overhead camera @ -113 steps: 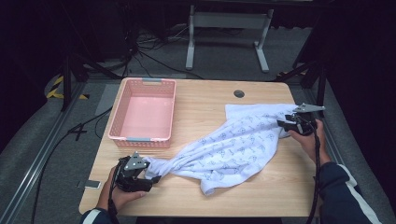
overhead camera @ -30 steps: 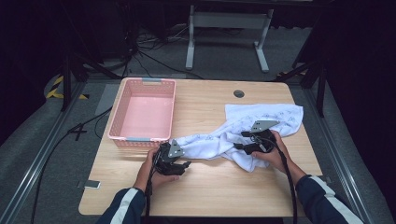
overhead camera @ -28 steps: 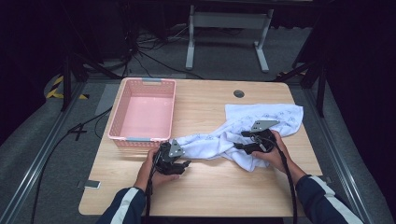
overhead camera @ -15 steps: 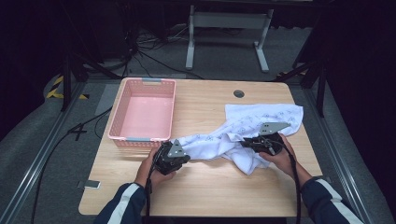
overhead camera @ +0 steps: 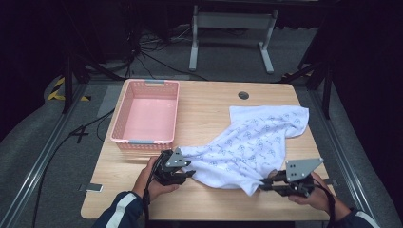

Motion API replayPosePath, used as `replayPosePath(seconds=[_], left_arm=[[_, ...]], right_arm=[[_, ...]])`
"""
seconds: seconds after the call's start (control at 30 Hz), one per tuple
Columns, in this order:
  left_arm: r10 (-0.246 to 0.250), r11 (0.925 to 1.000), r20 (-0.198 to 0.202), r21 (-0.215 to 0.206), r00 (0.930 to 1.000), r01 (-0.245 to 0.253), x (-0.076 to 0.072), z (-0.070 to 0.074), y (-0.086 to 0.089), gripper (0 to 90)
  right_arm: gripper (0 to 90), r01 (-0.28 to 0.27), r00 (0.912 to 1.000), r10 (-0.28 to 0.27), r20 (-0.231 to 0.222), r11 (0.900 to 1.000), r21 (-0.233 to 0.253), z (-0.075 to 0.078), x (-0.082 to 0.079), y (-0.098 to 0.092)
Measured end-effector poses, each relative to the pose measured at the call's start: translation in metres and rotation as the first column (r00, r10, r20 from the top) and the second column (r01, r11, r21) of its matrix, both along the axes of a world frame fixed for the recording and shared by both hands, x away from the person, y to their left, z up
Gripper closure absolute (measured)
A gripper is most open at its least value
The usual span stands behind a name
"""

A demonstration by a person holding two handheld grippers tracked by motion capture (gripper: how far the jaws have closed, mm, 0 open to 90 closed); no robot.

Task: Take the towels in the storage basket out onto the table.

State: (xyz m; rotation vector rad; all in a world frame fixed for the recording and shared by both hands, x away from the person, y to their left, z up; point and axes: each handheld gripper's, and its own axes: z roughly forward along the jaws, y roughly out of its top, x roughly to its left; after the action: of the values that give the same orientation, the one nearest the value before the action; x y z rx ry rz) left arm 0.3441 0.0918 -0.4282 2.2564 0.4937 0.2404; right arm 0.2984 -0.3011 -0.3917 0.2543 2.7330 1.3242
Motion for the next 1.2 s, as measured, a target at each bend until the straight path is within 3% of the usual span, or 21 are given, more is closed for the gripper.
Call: replayPosePath(seconds=[0.2,0.33,0.4,0.47,0.53,0.6,0.7,0.77,0.8,0.83,0.87,0.9,0.93,0.97,1.0,1.03,1.07,1.1,1.13,1.17,1.2], left_arm=[[-0.012,0.9995,0.013,-0.03,0.9999,0.012,-0.001,0.008,-0.005,46.2],[-0.044,0.9987,-0.015,0.026,0.9989,0.045,0.008,-0.003,-0.018,44.0],[-0.055,0.9969,-0.027,0.054,0.9981,0.057,0.011,-0.01,-0.023,45.1],[-0.078,0.9935,-0.041,0.081,0.9961,0.081,0.014,-0.015,-0.027,50.4],[-0.089,0.9899,-0.059,0.105,0.9943,0.095,0.015,-0.019,-0.029,55.5],[-0.099,0.9885,-0.063,0.108,0.9931,0.105,0.016,-0.02,-0.03,59.9],[-0.101,0.9853,-0.083,0.129,0.9913,0.112,0.015,-0.023,-0.031,64.0],[-0.099,0.9864,-0.086,0.123,0.9914,0.109,0.012,-0.025,-0.032,66.8],[-0.104,0.9847,-0.097,0.13,0.9898,0.116,0.011,-0.025,-0.032,69.2],[-0.105,0.986,-0.111,0.118,0.9882,0.118,0.008,-0.025,-0.032,71.0],[-0.125,0.9829,-0.135,0.118,0.9829,0.142,0.006,-0.026,-0.033,73.3],[-0.121,0.9814,-0.142,0.131,0.9825,0.14,0.0,-0.027,-0.035,75.4],[-0.125,0.98,-0.13,0.139,0.9837,0.142,-0.004,-0.027,-0.037,74.9],[-0.143,0.9762,-0.133,0.144,0.9807,0.162,-0.009,-0.026,-0.039,74.8],[-0.152,0.9743,-0.147,0.144,0.9773,0.173,-0.014,-0.026,-0.04,74.9],[-0.152,0.9743,-0.147,0.144,0.9773,0.173,-0.014,-0.026,-0.04,74.7],[-0.162,0.9737,-0.152,0.136,0.9751,0.183,-0.023,-0.026,-0.044,73.8],[-0.182,0.9712,-0.171,0.123,0.9684,0.204,-0.027,-0.026,-0.046,73.7],[-0.206,0.9653,-0.213,0.116,0.9552,0.234,-0.032,-0.026,-0.049,74.6],[-0.206,0.9653,-0.213,0.116,0.9552,0.234,-0.032,-0.026,-0.049,74.2],[-0.243,0.9542,-0.205,0.125,0.948,0.272,-0.041,-0.027,-0.055,72.3]], right_arm=[[81.7,-0.116,0.9922,0.112,-0.056,0.99,-0.081,-0.016,-0.034,0.004],[76.0,-0.162,0.9836,0.15,-0.1,0.979,-0.121,-0.024,-0.048,0.003],[68.2,-0.176,0.9807,0.162,-0.11,0.975,-0.137,-0.026,-0.052,0.002],[62.1,-0.168,0.981,0.153,-0.12,0.977,-0.133,-0.026,-0.053,-0.001],[52.2,-0.12,0.989,0.108,-0.101,0.986,-0.116,-0.023,-0.05,-0.005],[53.0,-0.091,0.9918,0.081,-0.099,0.991,-0.101,-0.02,-0.048,-0.009],[50.4,0.002,0.9977,-0.004,-0.067,1.0,-0.026,-0.01,-0.037,-0.025],[50.4,0.074,0.9959,-0.073,-0.054,0.997,0.025,-0.006,-0.026,-0.038],[50.3,0.162,0.9865,-0.161,-0.031,0.986,0.026,-0.006,-0.018,-0.044],[50.6,0.28,0.96,-0.28,-0.012,0.96,0.013,-0.008,-0.006,-0.049],[49.1,0.388,0.9217,-0.387,0.018,0.922,-0.005,-0.012,0.008,-0.054],[50.9,0.459,0.888,-0.458,0.04,0.888,-0.02,-0.017,0.02,-0.058],[51.0,0.503,0.8638,-0.501,0.048,0.864,-0.033,-0.022,0.032,-0.063],[50.1,0.534,0.8449,-0.532,0.058,0.844,-0.039,-0.027,0.043,-0.067],[50.5,0.573,0.8189,-0.571,0.058,0.818,-0.037,-0.03,0.056,-0.071],[50.5,0.573,0.8189,-0.571,0.058,0.818,-0.037,-0.03,0.056,-0.071],[51.5,0.612,0.7905,-0.609,0.06,0.79,-0.03,-0.034,0.073,-0.076],[51.4,0.618,0.7858,-0.617,0.043,0.785,-0.028,-0.035,0.08,-0.076],[51.8,0.621,0.7841,-0.62,0.033,0.783,-0.038,-0.037,0.085,-0.076],[51.8,0.621,0.7841,-0.62,0.033,0.783,-0.038,-0.037,0.085,-0.076],[51.7,0.623,0.7825,-0.621,0.044,0.78,-0.066,-0.042,0.094,-0.073]])
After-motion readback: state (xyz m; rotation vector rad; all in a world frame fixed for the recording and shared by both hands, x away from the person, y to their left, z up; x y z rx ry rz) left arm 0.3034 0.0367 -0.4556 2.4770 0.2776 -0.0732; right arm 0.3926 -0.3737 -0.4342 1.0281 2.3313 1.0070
